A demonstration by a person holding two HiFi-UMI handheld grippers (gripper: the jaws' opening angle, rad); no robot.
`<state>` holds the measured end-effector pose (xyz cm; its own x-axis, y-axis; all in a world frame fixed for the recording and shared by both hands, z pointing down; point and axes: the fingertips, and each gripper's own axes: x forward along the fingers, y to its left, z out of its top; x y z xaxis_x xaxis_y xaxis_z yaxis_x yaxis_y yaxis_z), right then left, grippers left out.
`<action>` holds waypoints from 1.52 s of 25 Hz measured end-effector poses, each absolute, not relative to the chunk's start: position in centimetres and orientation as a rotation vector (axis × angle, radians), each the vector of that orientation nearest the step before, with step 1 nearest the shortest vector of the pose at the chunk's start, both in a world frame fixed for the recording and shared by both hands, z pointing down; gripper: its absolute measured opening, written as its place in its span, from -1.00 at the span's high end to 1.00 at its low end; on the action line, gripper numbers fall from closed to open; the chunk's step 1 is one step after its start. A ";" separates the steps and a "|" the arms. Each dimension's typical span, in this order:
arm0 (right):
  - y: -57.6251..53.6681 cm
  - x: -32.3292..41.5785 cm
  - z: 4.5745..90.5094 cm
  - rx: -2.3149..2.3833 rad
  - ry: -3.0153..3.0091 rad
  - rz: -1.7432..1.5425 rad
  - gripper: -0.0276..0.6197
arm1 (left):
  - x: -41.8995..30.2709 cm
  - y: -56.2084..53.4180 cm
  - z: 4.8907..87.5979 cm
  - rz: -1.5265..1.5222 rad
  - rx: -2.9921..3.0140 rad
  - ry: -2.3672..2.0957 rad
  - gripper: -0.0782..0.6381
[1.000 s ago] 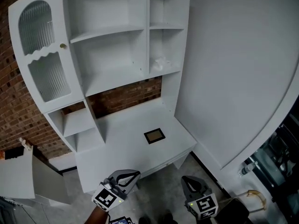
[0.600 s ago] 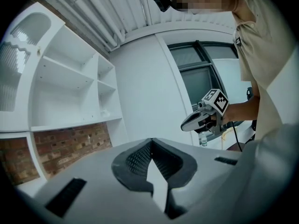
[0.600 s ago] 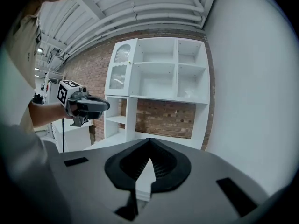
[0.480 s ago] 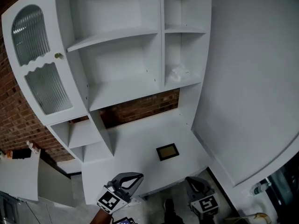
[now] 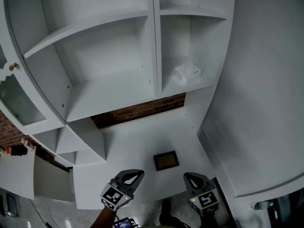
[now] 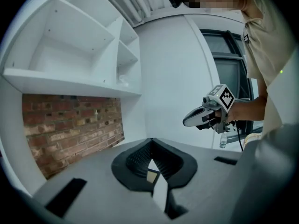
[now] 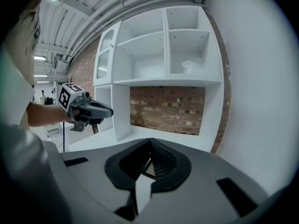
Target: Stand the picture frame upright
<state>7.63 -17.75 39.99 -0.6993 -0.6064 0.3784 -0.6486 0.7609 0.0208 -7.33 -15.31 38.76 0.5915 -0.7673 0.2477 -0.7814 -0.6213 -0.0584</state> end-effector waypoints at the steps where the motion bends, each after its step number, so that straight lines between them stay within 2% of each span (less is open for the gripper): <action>1: -19.1 7.6 41.0 0.943 -2.585 0.178 0.91 | -7.3 -16.6 40.0 0.394 2.720 -1.347 0.76; 14: -33.4 5.9 59.1 0.791 -2.394 0.381 0.90 | -8.2 -28.2 60.8 0.446 2.288 -1.338 0.76; 19: -36.0 5.3 65.8 0.773 -2.302 0.474 0.67 | -8.6 -30.3 66.6 0.460 2.156 -1.324 0.69; 23: -36.5 5.1 70.3 0.741 -2.228 0.541 0.63 | -8.3 -31.2 69.9 0.474 2.080 -1.292 0.58; 31: -37.4 4.9 74.5 0.716 -2.154 0.611 0.56 | -8.0 -31.7 73.7 0.546 1.977 -1.267 0.53; 34: -37.0 4.7 75.1 0.701 -2.150 0.671 0.56 | -7.4 -31.6 74.6 0.546 1.954 -1.236 0.53; 38: -37.2 4.6 75.3 0.722 -2.161 0.760 0.65 | -6.8 -32.1 74.9 0.524 1.948 -1.221 0.53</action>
